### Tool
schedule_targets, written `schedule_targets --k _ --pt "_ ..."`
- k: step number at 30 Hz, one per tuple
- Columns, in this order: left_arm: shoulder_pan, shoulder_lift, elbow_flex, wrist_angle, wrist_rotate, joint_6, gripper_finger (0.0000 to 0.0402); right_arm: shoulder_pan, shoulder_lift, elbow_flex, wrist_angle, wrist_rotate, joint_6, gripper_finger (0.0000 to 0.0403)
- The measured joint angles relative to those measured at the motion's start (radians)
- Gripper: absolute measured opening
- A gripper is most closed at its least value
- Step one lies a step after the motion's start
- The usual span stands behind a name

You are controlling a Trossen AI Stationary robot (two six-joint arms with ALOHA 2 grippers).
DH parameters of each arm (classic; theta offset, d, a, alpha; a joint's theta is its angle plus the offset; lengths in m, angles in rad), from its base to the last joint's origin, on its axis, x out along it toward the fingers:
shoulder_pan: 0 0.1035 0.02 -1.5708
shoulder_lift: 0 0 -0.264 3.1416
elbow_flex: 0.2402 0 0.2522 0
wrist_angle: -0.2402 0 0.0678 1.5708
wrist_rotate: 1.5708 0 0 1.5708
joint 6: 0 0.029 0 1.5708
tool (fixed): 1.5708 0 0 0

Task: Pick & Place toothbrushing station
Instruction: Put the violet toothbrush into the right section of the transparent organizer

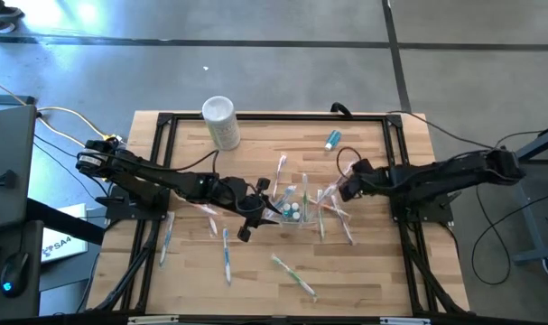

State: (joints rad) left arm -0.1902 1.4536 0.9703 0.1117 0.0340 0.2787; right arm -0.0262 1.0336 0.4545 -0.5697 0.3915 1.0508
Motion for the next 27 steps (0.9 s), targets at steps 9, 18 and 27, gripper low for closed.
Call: schedule_targets --k 9,18,27 --pt "0.000 0.000 0.000 -0.048 -0.001 -0.022 0.0126 -0.178 0.046 0.000 0.098 -0.084 -0.060 0.0313" --pt "0.000 0.000 0.000 -0.063 -0.003 -0.025 0.0126 -0.290 0.212 0.001 0.252 -0.161 -0.133 0.0313" --pt "0.000 0.000 0.000 -0.062 -0.003 -0.026 0.0126 -0.387 0.353 0.008 0.313 -0.170 -0.195 0.0313"
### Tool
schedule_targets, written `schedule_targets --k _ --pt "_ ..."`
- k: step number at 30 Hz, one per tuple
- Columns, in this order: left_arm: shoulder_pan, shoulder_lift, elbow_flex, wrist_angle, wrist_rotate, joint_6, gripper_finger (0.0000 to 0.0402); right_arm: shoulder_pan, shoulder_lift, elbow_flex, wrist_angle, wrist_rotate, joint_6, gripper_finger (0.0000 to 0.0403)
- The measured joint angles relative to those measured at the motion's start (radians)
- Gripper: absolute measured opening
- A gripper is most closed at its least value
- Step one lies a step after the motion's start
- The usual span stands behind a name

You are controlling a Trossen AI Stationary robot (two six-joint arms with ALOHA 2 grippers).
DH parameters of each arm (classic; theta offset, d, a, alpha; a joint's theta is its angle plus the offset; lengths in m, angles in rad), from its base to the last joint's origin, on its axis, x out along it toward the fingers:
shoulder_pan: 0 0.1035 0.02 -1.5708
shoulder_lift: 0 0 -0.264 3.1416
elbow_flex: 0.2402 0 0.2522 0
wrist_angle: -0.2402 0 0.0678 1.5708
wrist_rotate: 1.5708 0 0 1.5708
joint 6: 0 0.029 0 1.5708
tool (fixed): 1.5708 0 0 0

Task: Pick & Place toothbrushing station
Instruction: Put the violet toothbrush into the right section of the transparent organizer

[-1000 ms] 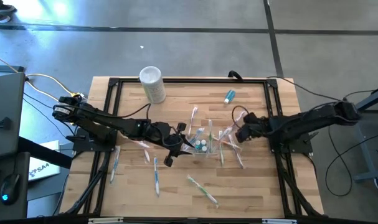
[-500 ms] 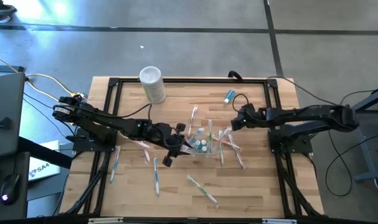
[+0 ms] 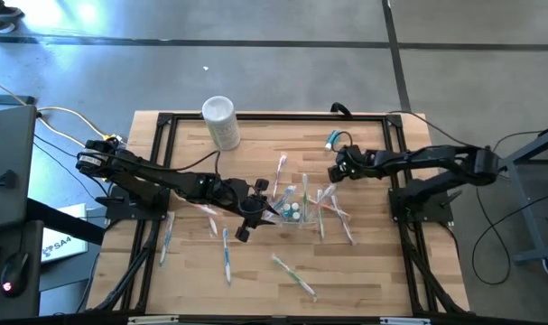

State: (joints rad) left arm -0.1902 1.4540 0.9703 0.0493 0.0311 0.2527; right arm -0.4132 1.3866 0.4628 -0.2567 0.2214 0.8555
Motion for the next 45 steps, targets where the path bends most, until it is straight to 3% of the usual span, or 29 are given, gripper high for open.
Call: schedule_targets --k 4,8,13,19,21,31,39,45 --pt "0.000 0.000 0.000 0.000 0.000 0.000 0.0126 -0.021 0.004 -0.004 0.044 -0.002 -0.062 0.0310" --pt "0.000 0.000 0.000 0.000 0.000 0.000 0.0126 -0.043 0.004 -0.004 0.033 -0.010 -0.119 0.0277" --pt "0.000 0.000 0.000 0.000 0.001 0.000 0.0126 -0.048 0.006 -0.006 0.026 0.026 -0.217 0.0187" --pt "0.000 0.000 0.000 0.000 0.003 0.000 0.0126 -0.048 0.008 -0.008 0.028 0.059 -0.348 0.0039" --pt "0.000 0.000 0.000 0.000 0.003 0.000 0.0126 -0.047 0.008 -0.008 0.030 0.066 -0.397 0.0015" --pt "0.000 0.000 0.000 0.000 0.003 0.000 0.0126 -0.027 -0.062 -0.014 0.015 0.103 -0.473 0.0006" --pt "0.000 0.000 0.000 -0.004 0.003 0.000 0.0126 0.095 -0.318 -0.009 -0.076 0.086 -0.484 0.0005" --pt "0.000 0.000 0.000 -0.007 0.003 -0.021 0.0126 0.271 -0.545 -0.009 -0.199 0.031 -0.443 0.0005"
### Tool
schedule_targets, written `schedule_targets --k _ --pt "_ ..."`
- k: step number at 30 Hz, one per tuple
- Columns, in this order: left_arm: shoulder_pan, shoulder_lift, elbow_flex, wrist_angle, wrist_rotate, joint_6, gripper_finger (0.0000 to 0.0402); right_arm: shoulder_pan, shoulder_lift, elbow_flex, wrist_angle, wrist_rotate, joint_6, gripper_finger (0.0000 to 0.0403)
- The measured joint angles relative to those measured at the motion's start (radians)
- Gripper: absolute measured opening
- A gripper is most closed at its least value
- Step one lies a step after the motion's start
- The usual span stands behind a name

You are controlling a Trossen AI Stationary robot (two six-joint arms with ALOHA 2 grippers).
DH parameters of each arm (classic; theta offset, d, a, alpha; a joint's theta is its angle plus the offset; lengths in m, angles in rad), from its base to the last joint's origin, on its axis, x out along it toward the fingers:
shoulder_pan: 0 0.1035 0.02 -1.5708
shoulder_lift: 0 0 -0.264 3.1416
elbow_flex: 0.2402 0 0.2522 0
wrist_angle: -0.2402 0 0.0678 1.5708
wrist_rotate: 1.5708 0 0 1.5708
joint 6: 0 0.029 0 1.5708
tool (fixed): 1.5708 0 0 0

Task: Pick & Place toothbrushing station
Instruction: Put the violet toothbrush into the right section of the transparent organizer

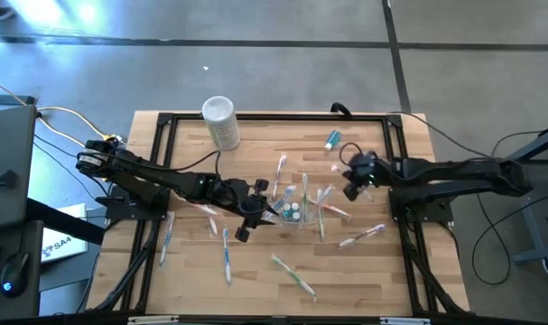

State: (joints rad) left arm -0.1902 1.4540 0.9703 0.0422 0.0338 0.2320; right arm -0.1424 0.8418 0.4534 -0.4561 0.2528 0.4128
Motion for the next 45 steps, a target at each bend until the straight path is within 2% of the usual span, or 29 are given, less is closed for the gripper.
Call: schedule_targets --k 5,10,14,20,26,32,36,40,45 --pt "0.000 0.000 0.000 0.001 0.000 -0.001 0.0126 0.174 -0.136 0.000 -0.014 -0.127 -0.057 0.0004" --pt "0.000 0.000 0.000 0.002 0.000 -0.002 0.0126 0.365 -0.184 0.000 0.045 -0.197 -0.104 0.0004" --pt "0.000 0.000 0.000 0.011 0.000 -0.001 0.0126 0.499 -0.185 0.001 0.147 -0.195 -0.169 0.0004" --pt "0.000 0.000 0.000 0.011 -0.004 -0.002 0.0126 0.618 -0.166 0.002 0.344 -0.107 -0.307 0.0004" --pt "0.000 0.000 0.000 0.010 -0.003 -0.001 0.0126 0.631 -0.096 0.002 0.620 -0.079 -0.545 0.0004" --pt "0.000 0.000 0.000 0.005 -0.003 -0.002 0.0126 0.600 0.048 0.002 0.947 -0.235 -0.687 0.0004" --pt "0.000 0.000 0.000 -0.018 -0.002 -0.002 0.0126 0.564 0.137 0.002 1.069 -0.284 -0.717 0.0004" --pt "0.000 0.000 0.000 -0.047 0.002 -0.013 0.0126 0.490 0.200 0.002 1.106 -0.320 -0.711 0.0004" --pt "0.000 0.000 0.000 -0.061 0.014 -0.030 0.0126 0.394 0.262 -0.002 1.198 -0.490 -0.675 0.0004"
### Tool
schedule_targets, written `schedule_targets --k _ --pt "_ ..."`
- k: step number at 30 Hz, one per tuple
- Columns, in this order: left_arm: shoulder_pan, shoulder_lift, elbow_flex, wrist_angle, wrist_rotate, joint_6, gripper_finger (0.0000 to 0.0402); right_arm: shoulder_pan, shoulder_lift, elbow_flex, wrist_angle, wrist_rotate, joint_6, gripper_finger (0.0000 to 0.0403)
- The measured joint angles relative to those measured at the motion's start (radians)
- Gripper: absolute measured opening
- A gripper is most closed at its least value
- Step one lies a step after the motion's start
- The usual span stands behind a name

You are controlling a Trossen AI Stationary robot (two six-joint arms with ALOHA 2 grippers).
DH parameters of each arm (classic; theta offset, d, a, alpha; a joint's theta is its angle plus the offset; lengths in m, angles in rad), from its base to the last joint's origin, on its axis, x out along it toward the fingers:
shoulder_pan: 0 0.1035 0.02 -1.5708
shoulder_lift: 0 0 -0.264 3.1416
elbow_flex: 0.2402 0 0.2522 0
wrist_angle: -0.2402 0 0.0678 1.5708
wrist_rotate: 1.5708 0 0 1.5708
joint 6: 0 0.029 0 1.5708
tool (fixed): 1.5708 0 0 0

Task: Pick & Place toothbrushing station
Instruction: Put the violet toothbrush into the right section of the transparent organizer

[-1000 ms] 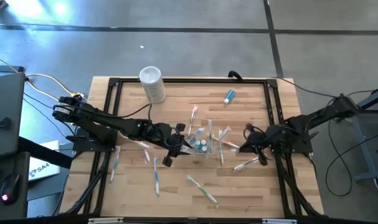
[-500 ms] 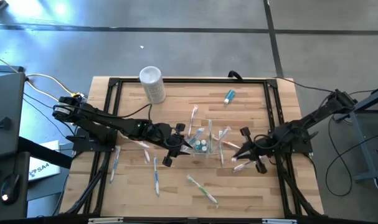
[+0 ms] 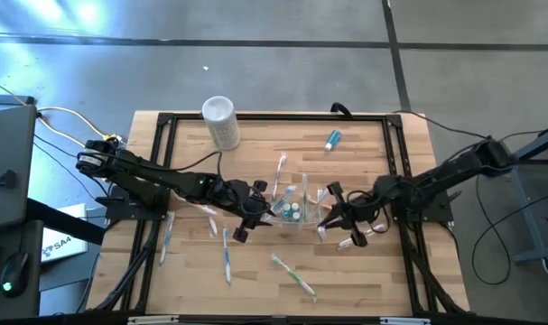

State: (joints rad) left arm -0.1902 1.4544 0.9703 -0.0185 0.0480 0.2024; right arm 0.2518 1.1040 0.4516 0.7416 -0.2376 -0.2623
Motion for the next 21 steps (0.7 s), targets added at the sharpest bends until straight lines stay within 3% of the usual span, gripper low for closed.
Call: schedule_targets --k 11,16,21 --pt "0.000 0.000 0.000 0.000 0.003 0.010 0.0126 -0.259 0.200 -0.151 0.569 -0.299 0.242 0.0004" --pt "0.000 0.000 0.000 0.003 0.003 0.021 0.0126 -0.281 0.337 -0.144 0.714 -0.341 0.294 0.0004" --pt "0.000 0.000 0.000 0.022 0.003 0.029 0.0126 -0.282 0.439 -0.107 0.742 -0.344 0.320 0.0004"
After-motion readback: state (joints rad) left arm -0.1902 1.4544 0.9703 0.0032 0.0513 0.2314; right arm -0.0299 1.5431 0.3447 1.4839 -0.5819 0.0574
